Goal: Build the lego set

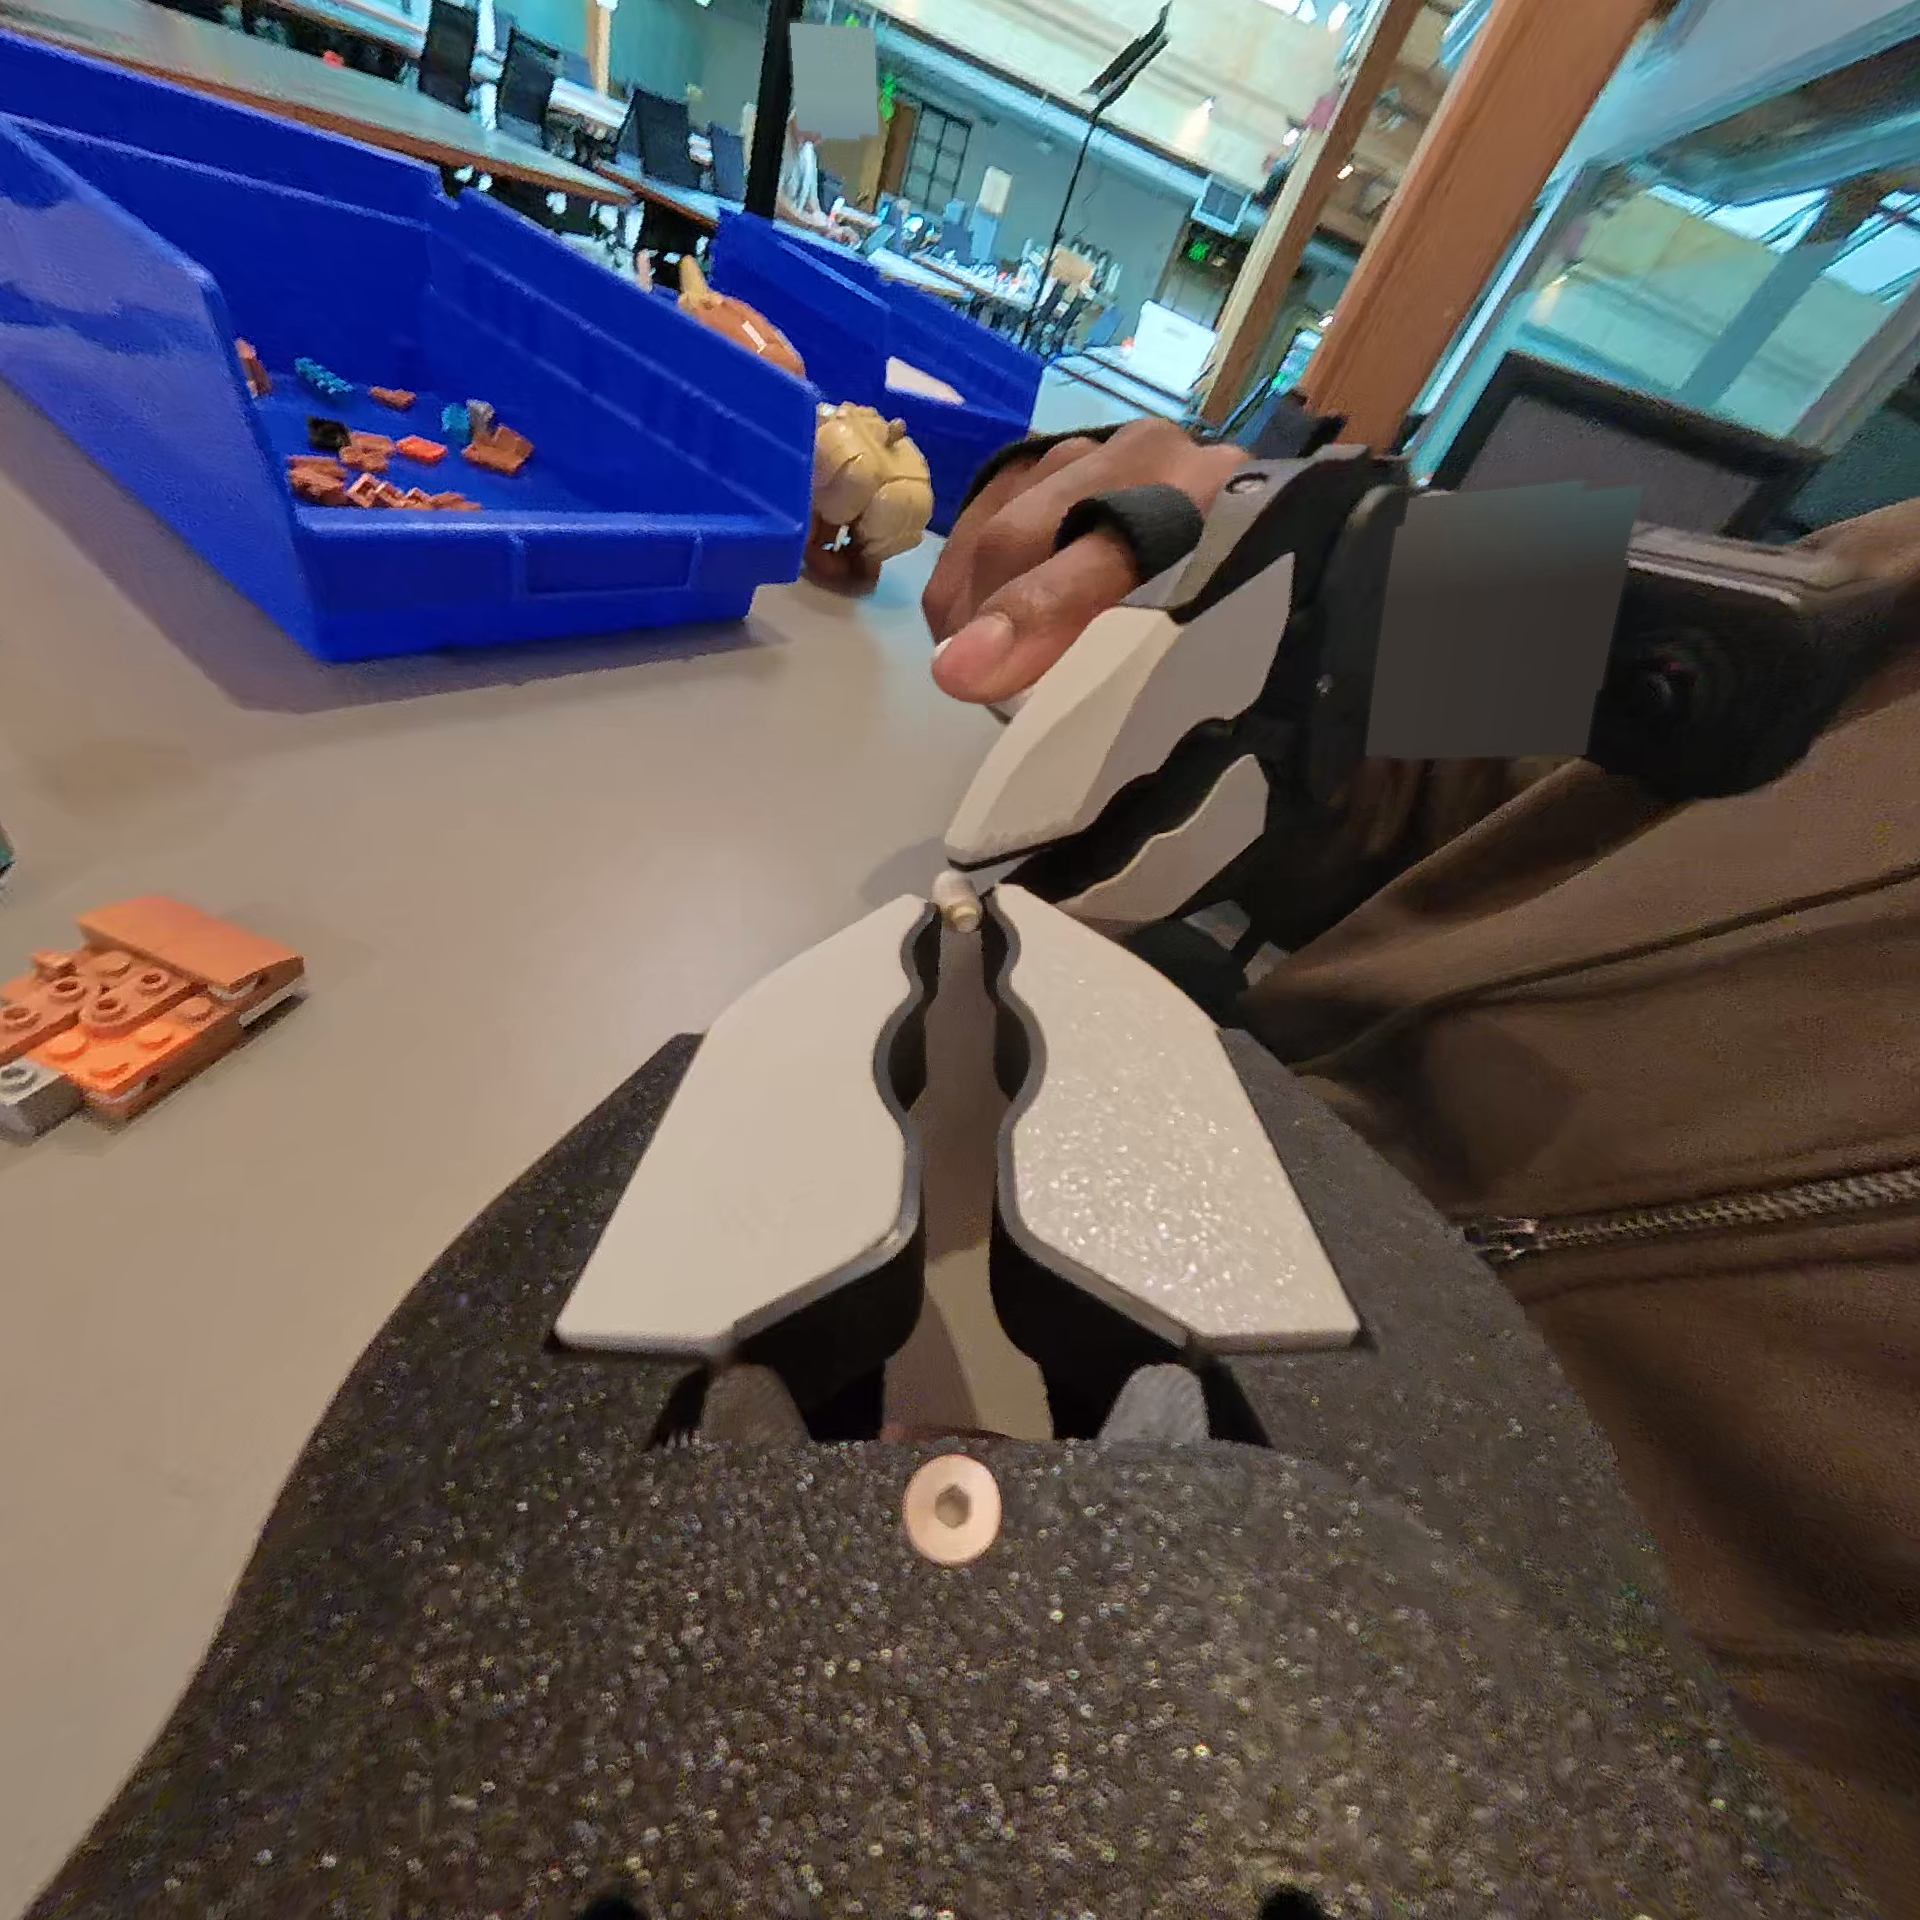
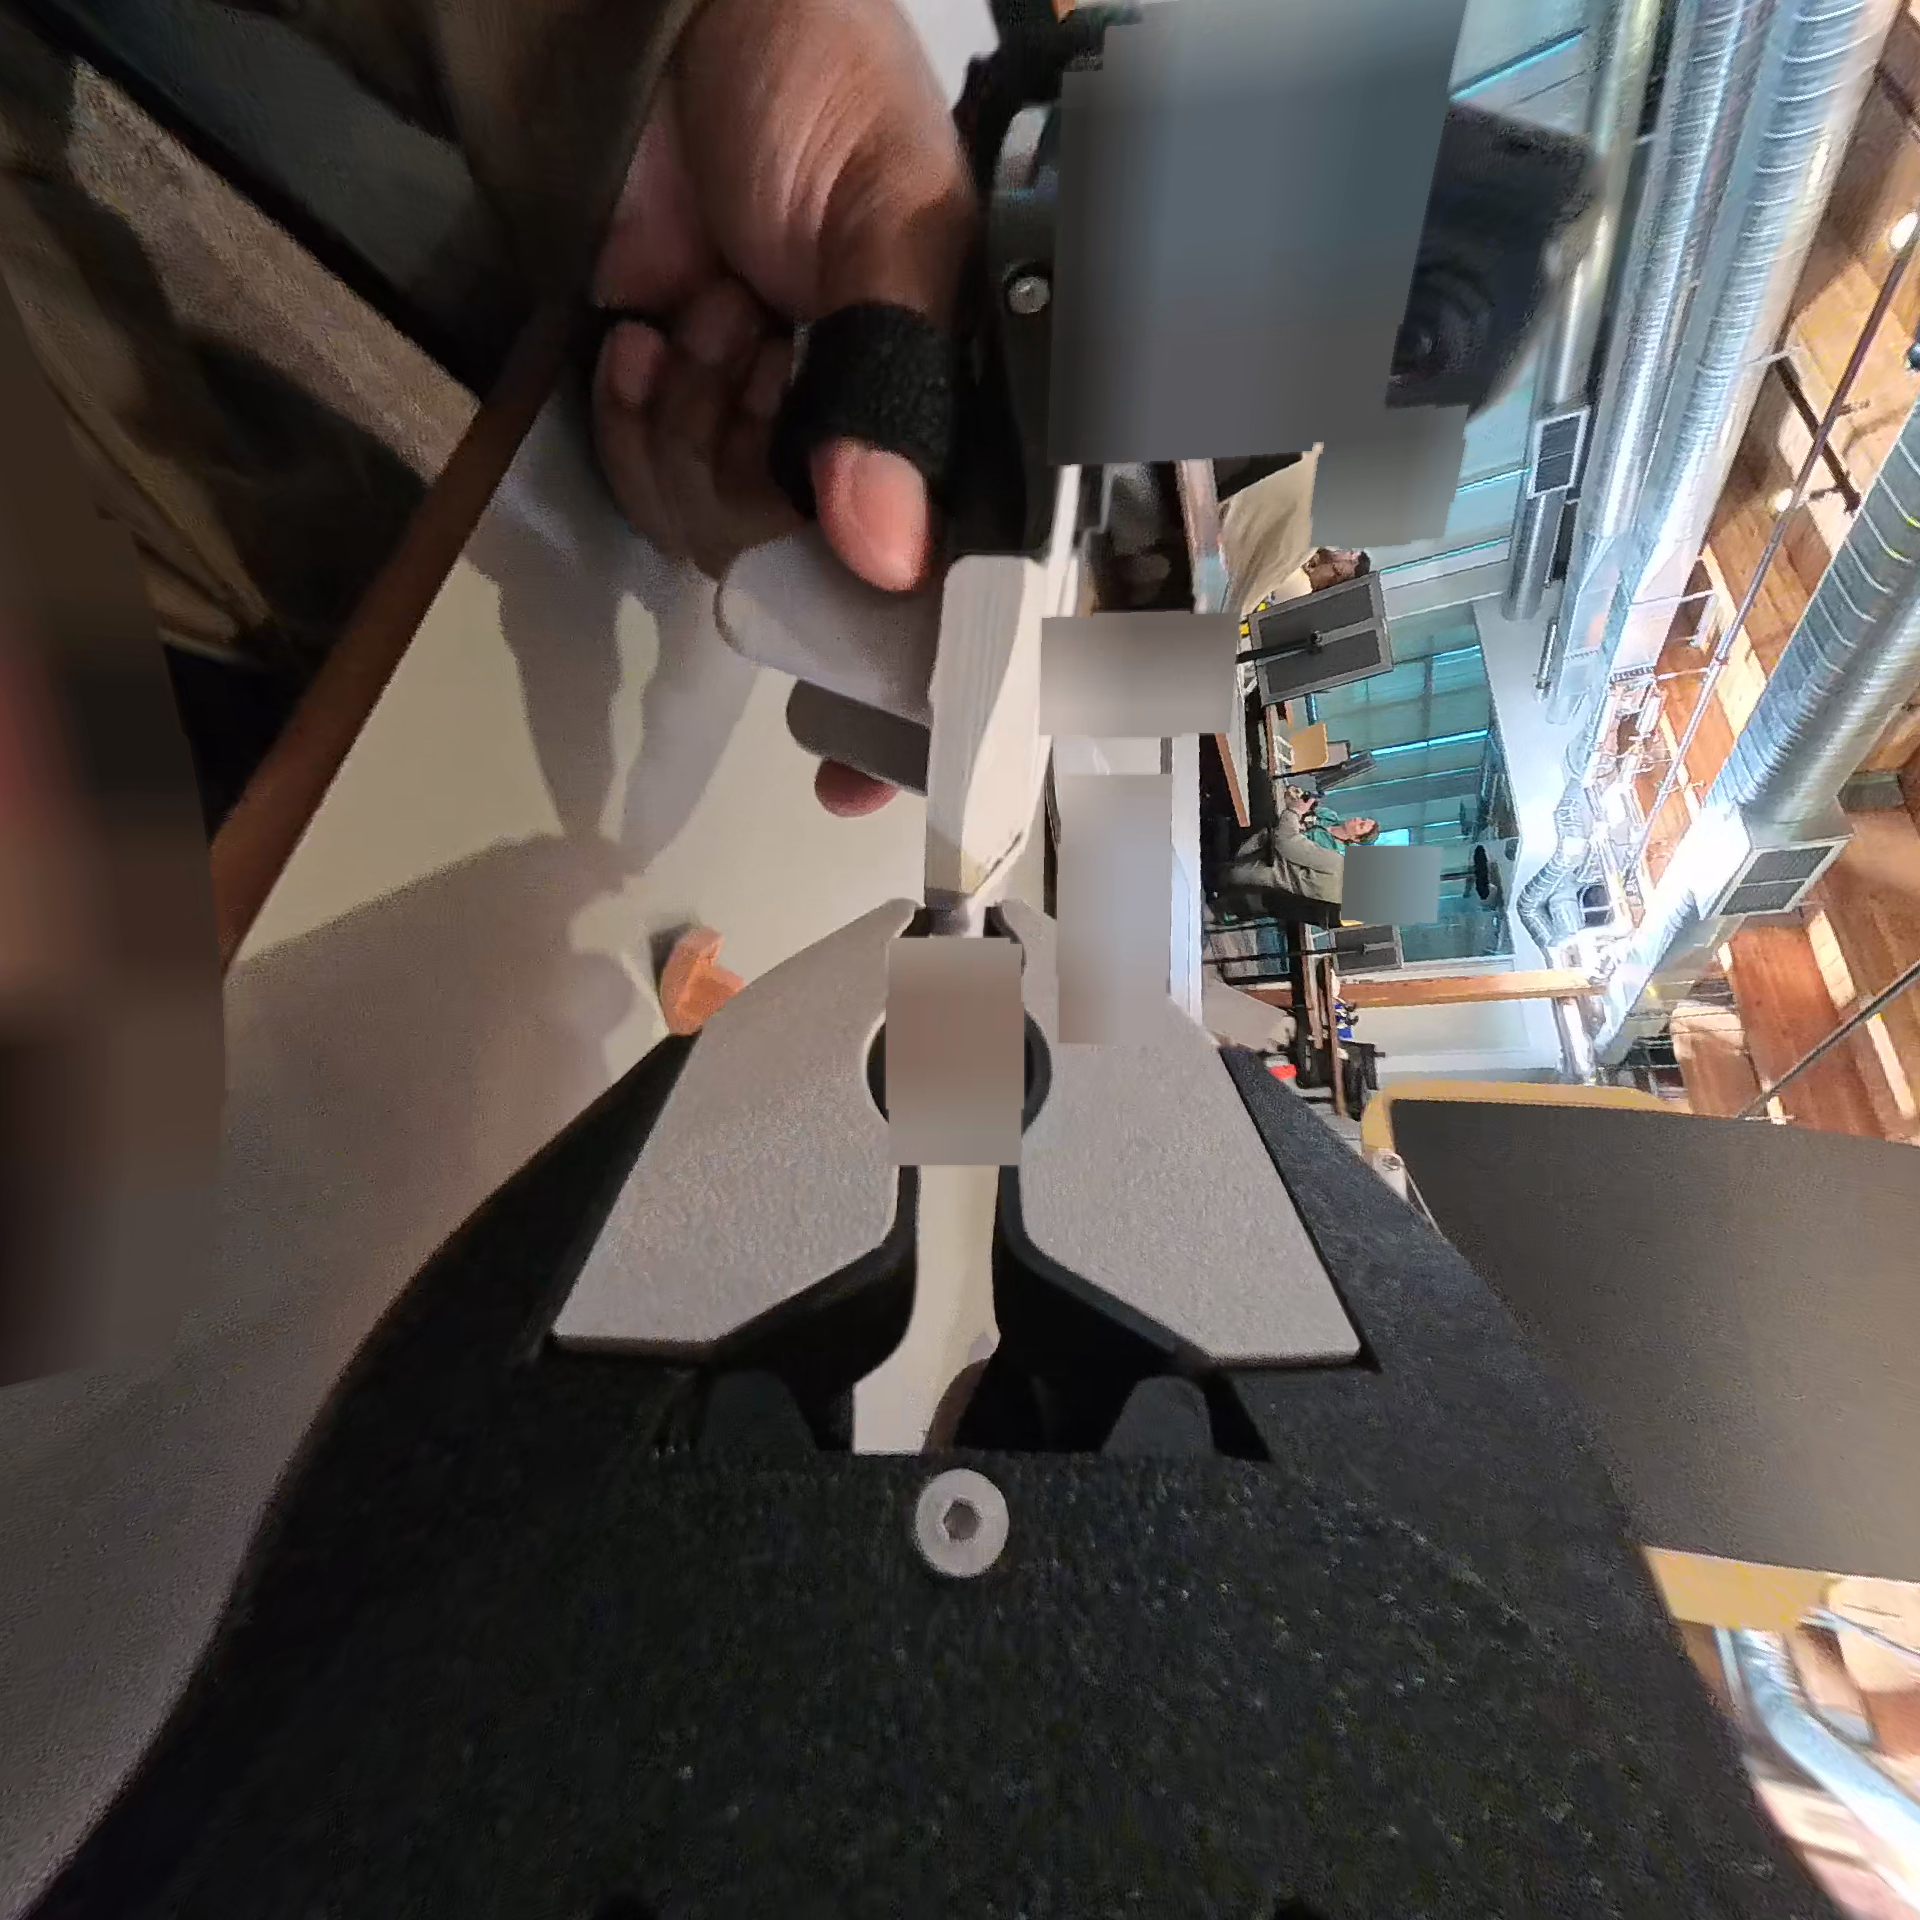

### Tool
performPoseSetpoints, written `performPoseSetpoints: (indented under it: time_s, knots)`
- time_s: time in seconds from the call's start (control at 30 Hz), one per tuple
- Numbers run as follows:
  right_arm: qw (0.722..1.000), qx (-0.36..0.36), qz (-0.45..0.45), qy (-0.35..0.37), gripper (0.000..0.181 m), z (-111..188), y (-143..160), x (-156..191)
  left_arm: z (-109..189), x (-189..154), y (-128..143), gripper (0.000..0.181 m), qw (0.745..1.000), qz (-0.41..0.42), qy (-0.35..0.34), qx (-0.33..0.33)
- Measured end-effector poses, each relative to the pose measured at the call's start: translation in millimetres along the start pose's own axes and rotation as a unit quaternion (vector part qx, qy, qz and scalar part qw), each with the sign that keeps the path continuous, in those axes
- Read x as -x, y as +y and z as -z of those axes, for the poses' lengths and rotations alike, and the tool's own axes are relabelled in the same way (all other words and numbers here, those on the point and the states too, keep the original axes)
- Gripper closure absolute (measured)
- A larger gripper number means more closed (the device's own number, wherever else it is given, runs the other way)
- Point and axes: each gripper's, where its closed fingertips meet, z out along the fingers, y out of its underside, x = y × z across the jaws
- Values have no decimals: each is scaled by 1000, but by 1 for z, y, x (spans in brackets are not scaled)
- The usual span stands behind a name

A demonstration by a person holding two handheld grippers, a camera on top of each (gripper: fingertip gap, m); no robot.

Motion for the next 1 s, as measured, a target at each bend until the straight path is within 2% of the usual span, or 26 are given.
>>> performPoseSetpoints:
  time_s: [0.17,0.33,0.6,0.67,0.87,1.0]
  knots:
    - [992,-58,-109,-17,168,10,-13,-7,10,-15,-11,174,996,22,80,-42]
    - [965,-115,-227,-63,167,19,-31,-7,22,-35,-17,174,981,41,179,-61]
    - [902,-117,-407,-81,168,21,-48,-19,28,-43,-19,173,971,45,224,-70]
    - [899,-119,-414,-76,170,22,-50,-19,28,-44,-18,173,971,45,226,-69]
    - [935,-86,-341,-49,172,16,-46,-12,28,-49,-16,174,968,40,239,-61]
    - [942,-87,-321,-43,174,14,-46,-12,28,-49,-15,173,968,40,241,-58]
